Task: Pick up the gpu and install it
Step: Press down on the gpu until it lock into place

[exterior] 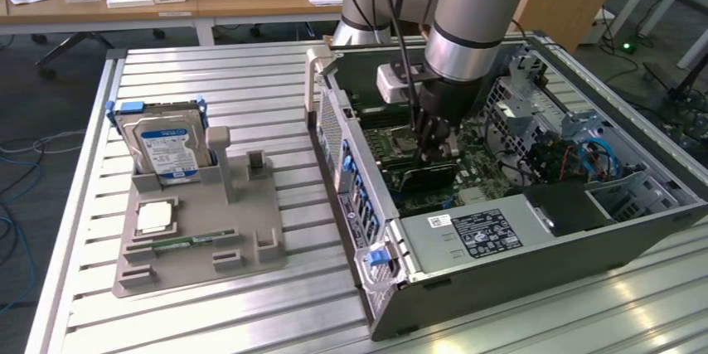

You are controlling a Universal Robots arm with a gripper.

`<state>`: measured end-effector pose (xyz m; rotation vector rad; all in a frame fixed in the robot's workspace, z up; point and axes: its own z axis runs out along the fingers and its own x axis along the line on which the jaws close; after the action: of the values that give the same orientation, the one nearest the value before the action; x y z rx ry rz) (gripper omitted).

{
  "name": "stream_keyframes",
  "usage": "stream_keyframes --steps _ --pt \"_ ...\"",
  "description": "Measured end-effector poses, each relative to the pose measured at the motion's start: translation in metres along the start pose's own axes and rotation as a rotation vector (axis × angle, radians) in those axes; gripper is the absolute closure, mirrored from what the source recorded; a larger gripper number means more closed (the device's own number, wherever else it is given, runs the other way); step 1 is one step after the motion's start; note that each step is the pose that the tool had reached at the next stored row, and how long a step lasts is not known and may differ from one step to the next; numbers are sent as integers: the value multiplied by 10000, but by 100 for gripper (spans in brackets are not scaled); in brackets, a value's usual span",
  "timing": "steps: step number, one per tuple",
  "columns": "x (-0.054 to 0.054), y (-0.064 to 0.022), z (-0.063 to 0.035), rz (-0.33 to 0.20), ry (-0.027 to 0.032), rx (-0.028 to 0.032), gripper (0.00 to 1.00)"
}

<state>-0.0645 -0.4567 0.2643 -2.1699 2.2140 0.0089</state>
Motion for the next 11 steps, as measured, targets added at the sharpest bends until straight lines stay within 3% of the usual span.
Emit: stream_keyframes --steps 11 --pt "1 4 21 -1 7 -2 89"
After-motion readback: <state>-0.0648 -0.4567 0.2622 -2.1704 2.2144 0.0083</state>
